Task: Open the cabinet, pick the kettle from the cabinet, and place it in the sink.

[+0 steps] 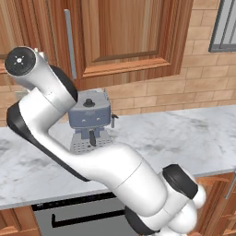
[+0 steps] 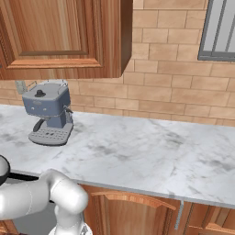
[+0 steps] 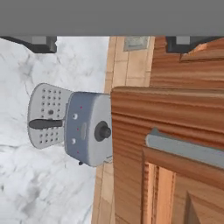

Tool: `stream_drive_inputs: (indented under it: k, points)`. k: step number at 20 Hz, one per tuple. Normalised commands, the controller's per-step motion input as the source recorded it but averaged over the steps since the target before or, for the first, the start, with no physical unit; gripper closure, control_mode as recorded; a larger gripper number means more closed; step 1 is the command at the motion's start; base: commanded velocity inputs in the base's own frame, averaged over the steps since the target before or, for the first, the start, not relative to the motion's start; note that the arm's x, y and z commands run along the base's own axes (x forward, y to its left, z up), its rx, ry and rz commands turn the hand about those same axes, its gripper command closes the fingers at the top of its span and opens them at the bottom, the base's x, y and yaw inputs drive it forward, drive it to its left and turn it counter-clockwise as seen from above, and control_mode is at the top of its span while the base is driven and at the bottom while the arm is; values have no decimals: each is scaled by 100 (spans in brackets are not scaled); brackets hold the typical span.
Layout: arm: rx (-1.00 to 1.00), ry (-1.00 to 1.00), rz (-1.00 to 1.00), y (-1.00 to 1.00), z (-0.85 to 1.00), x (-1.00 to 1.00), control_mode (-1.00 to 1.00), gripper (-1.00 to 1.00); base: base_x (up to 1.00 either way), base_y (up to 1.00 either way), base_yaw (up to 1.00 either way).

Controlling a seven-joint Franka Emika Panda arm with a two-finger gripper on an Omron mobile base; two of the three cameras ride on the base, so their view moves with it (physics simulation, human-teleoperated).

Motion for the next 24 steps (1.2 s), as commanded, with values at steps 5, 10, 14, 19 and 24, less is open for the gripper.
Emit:
stream_drive_inputs:
  k: [5, 10, 14, 19, 24]
  points:
    - [17, 0, -19, -12, -14, 10, -100, -100, 0, 0, 0]
    - [9, -4, -8, -4, -24, 9, -100, -100, 0, 0, 0]
    - [8, -13, -12, 18, -27, 0, -100, -100, 0, 0, 0]
    - [8, -15, -12, 17, -16, 3, -100, -100, 0, 0, 0]
    - [8, -14, -11, 24, -16, 0, -100, -100, 0, 0, 0]
